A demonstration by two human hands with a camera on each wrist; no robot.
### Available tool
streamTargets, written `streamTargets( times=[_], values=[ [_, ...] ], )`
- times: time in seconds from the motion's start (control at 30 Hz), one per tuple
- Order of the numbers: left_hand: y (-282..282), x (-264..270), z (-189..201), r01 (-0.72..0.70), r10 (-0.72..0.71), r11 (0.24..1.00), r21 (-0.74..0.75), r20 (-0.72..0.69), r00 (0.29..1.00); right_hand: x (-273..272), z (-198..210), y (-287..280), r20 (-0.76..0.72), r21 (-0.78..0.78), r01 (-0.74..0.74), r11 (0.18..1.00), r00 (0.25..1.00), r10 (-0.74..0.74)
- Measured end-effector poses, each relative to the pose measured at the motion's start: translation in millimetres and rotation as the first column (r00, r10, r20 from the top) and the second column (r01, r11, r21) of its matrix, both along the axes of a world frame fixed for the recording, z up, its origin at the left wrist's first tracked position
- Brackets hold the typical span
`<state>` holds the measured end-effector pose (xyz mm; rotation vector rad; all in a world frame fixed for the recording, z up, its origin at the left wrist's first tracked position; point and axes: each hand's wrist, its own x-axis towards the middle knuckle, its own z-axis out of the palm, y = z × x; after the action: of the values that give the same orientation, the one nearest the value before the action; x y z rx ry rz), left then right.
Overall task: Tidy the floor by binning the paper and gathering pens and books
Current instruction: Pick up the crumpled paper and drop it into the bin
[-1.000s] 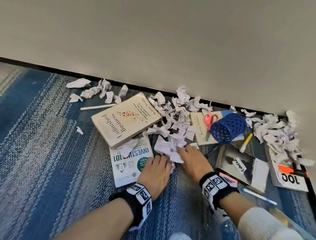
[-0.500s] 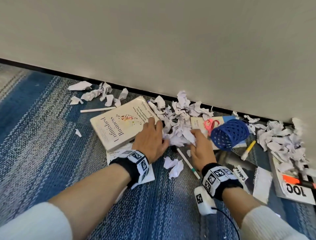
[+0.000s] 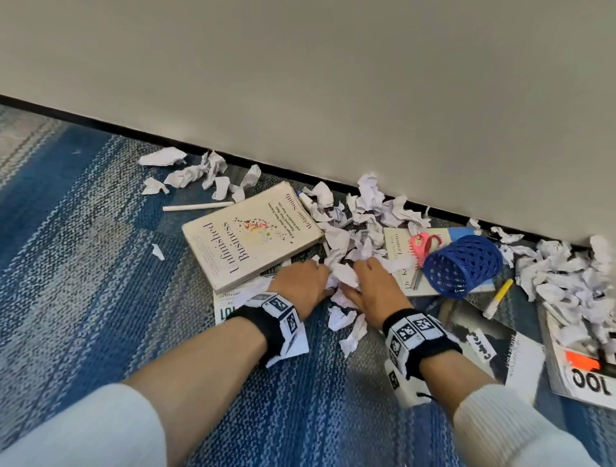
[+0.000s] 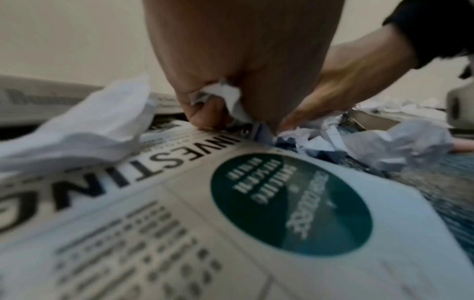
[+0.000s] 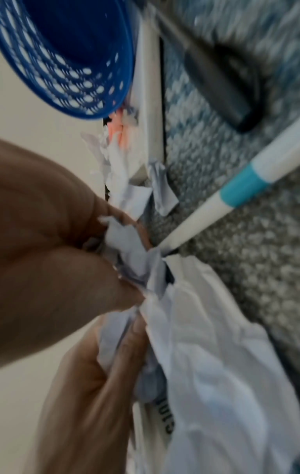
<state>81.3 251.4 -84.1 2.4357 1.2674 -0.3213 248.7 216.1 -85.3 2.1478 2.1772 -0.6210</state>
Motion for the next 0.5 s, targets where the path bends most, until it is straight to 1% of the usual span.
streamTargets(
  times=[0.07, 0.17, 0.2, 0.27, 0.33, 0.37, 0.4, 0.5],
  values=[
    [3.3, -5.3, 6.0, -0.035, 0.032, 0.998, 0.047, 0.074, 0.997, 10.8, 3.6, -6.9, -0.044, 0.044, 0.046, 0.998, 0.998, -0.044],
    [-0.6, -10.0, 13.3, -0.076, 0.045, 0.985, 0.158, 0.194, 0.980, 20.1, 14.7, -24.8, -0.170, 0.168, 0.175, 0.970, 0.974, -0.146],
    [-1.3, -12.3, 14.2, -0.117, 0.075, 0.977, 0.177, 0.228, 0.971, 20.1, 19.3, -31.3, -0.202, 0.207, 0.183, 0.961, 0.969, -0.141],
    [-2.4, -18.9, 18.2, -0.226, 0.172, 0.957, 0.181, 0.270, 0.947, 17.0, 27.4, -46.3, -0.203, 0.250, 0.146, 0.957, 0.974, -0.096],
    [-8.4, -29.1, 21.3, -0.302, 0.257, 0.940, 0.159, 0.251, 0.933, 10.5, 32.8, -60.5, -0.175, 0.212, 0.139, 0.967, 0.979, -0.102],
    [-13.3, -33.9, 20.3, -0.297, 0.258, 0.939, 0.173, 0.216, 0.942, 6.8, 32.9, -67.0, -0.155, 0.169, 0.138, 0.976, 0.981, -0.112],
    [-19.9, -39.5, 17.7, -0.264, 0.225, 0.941, 0.211, 0.192, 0.955, 2.2, 30.8, -73.7, -0.129, 0.122, 0.124, 0.985, 0.986, -0.108],
    [-43.8, -58.8, 7.2, -0.160, 0.112, 0.940, 0.301, 0.172, 0.979, -15.6, 14.8, -90.0, 0.016, 0.028, 0.004, 1.000, 1.000, -0.005]
  ],
)
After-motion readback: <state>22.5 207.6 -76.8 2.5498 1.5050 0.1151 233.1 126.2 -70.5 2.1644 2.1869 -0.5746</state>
